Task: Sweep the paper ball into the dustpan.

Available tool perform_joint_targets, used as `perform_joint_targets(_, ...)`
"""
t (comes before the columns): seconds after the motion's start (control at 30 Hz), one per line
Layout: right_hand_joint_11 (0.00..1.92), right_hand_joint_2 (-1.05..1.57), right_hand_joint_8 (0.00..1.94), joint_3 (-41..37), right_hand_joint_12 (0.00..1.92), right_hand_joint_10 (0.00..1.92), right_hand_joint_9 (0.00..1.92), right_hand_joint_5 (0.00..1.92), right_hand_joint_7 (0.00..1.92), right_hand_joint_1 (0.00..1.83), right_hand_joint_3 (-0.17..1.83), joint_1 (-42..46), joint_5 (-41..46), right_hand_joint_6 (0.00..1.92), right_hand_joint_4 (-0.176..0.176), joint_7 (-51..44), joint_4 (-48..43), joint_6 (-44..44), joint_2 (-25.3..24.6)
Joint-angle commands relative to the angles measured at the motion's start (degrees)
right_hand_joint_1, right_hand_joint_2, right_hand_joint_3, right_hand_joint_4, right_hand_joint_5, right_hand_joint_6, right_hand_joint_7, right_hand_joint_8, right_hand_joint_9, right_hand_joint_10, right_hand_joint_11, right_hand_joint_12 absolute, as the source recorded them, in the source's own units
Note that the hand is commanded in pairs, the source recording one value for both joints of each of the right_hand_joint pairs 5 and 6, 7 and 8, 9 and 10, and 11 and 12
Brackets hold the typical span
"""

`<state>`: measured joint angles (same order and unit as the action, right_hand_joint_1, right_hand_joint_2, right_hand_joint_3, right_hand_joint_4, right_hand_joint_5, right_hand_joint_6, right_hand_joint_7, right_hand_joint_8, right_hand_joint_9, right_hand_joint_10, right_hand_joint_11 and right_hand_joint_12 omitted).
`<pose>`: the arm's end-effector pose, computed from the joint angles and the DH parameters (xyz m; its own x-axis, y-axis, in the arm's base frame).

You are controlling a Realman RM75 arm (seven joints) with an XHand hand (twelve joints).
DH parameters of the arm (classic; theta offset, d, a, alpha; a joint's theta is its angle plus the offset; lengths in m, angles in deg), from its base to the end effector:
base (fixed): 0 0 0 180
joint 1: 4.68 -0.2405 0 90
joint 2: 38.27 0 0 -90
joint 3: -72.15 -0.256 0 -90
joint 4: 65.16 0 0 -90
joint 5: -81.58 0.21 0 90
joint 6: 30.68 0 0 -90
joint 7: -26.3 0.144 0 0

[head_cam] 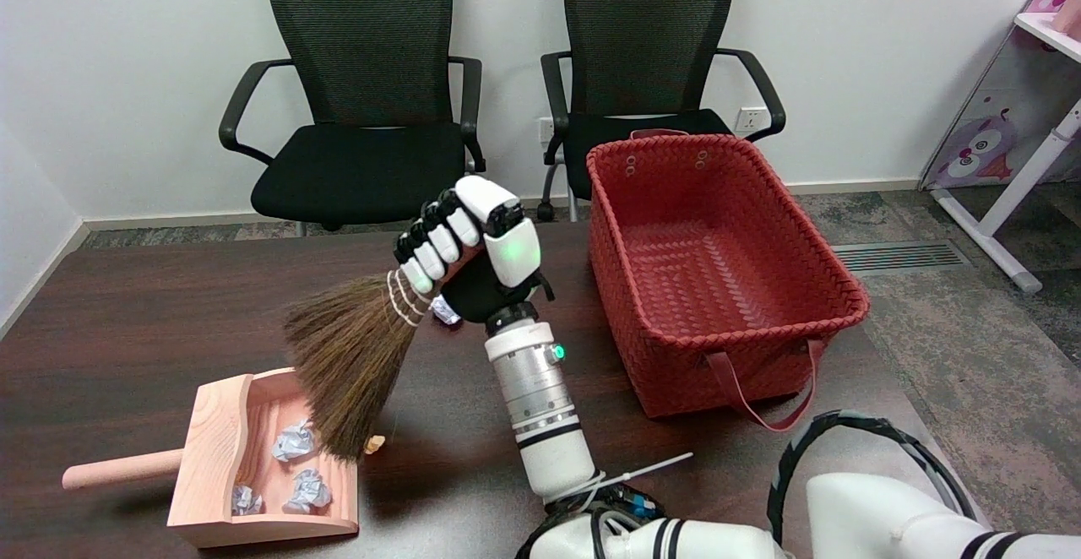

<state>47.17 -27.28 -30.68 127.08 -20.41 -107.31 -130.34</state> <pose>-0.2776 -0.3384 0.0918 -0.7113 -0.3801 0.5913 -0.5222 -0.2774 -0.8064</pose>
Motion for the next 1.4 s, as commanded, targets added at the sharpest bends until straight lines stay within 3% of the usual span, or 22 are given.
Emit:
perform_joint_targets(0.03, 1.92, 1.1, 1.92, -1.36, 1.92, 1.92, 1.92, 1.92, 1.92, 0.61, 1.19, 2.13, 3.05, 1.92, 0.03, -30.13, 12.57, 1.54, 5.36)
perform_joint_targets(0.1, 1.92, 1.14, 1.92, -2.83, 1.92, 1.92, 1.92, 1.92, 1.92, 0.61, 1.2, 3.94, 2.26, 1.92, 0.032, -42.45, 14.9, 1.02, 5.95)
perform_joint_targets(0.47, 1.92, 1.2, 1.92, -4.06, 1.92, 1.92, 1.92, 1.92, 1.92, 0.63, 1.23, 10.61, 6.54, 1.92, 0.038, -78.28, 29.78, 4.16, 9.22)
perform_joint_targets(0.7, 1.92, 1.18, 1.92, -4.11, 1.92, 1.92, 1.92, 1.92, 1.92, 0.64, 1.27, 13.08, 11.33, 1.92, 0.039, -83.3, 35.68, 11.39, 8.68)
perform_joint_targets(1.0, 1.92, 1.14, 1.92, -5.69, 1.92, 1.92, 1.92, 1.92, 1.92, 0.65, 1.29, 15.01, 16.03, 1.92, 0.04, -101.78, 42.65, 20.81, 6.38)
perform_joint_targets(1.23, 1.92, 1.1, 1.92, -5.43, 1.92, 1.92, 1.92, 1.92, 1.92, 0.66, 1.32, 15.28, 15.44, 1.92, 0.039, -109.14, 39.93, 24.01, 1.32)
perform_joint_targets(1.4, 1.92, 1.09, 1.92, -5.51, 1.92, 1.92, 1.92, 1.92, 1.92, 0.66, 1.33, 13.76, 11.65, 1.92, 0.038, -109.31, 35.79, 27.72, -1.94)
